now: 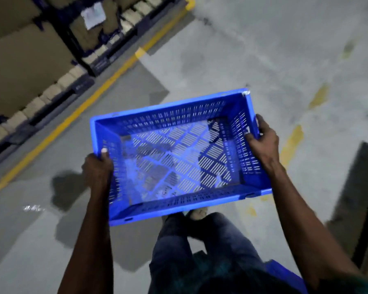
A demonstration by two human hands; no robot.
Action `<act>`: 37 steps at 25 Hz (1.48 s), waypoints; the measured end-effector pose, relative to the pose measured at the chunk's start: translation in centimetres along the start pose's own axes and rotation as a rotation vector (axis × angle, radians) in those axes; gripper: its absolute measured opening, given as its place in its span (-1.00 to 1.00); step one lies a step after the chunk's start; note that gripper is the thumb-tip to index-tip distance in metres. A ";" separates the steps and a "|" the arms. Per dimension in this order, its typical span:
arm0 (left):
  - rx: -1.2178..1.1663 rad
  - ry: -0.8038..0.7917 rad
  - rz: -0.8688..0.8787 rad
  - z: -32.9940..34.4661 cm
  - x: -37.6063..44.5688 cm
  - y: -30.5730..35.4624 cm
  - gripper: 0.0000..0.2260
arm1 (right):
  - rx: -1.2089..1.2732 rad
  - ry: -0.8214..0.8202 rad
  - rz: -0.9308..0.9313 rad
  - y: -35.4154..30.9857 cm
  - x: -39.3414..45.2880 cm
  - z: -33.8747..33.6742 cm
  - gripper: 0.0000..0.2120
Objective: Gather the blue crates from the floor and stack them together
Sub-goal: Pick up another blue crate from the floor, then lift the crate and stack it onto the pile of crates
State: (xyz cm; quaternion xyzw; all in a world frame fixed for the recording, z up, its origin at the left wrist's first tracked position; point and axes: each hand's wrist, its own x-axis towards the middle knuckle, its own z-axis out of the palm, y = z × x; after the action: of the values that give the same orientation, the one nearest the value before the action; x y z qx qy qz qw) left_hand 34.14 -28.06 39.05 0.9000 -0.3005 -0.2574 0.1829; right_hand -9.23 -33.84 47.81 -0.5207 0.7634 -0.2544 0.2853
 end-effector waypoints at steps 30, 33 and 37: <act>0.168 -1.000 1.376 3.3 -31.3 26.3 -0.74 | 0.303 1.497 0.874 4.0 -52.7 -10.9 -0.64; 0.133 -1.037 1.480 4.2 -38.1 27.1 -0.76 | 0.473 1.655 0.839 3.9 -57.4 -12.2 -0.73; 0.017 -1.115 1.584 4.5 -48.9 27.3 -0.80 | 0.530 1.805 0.722 3.7 -63.6 -16.7 -0.79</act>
State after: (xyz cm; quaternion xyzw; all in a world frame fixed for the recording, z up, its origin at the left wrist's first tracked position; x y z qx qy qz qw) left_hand -14.20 -18.32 65.89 0.1866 -0.8653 -0.4472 0.1282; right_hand -4.64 28.67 67.94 0.2095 0.7250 -0.6134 -0.2329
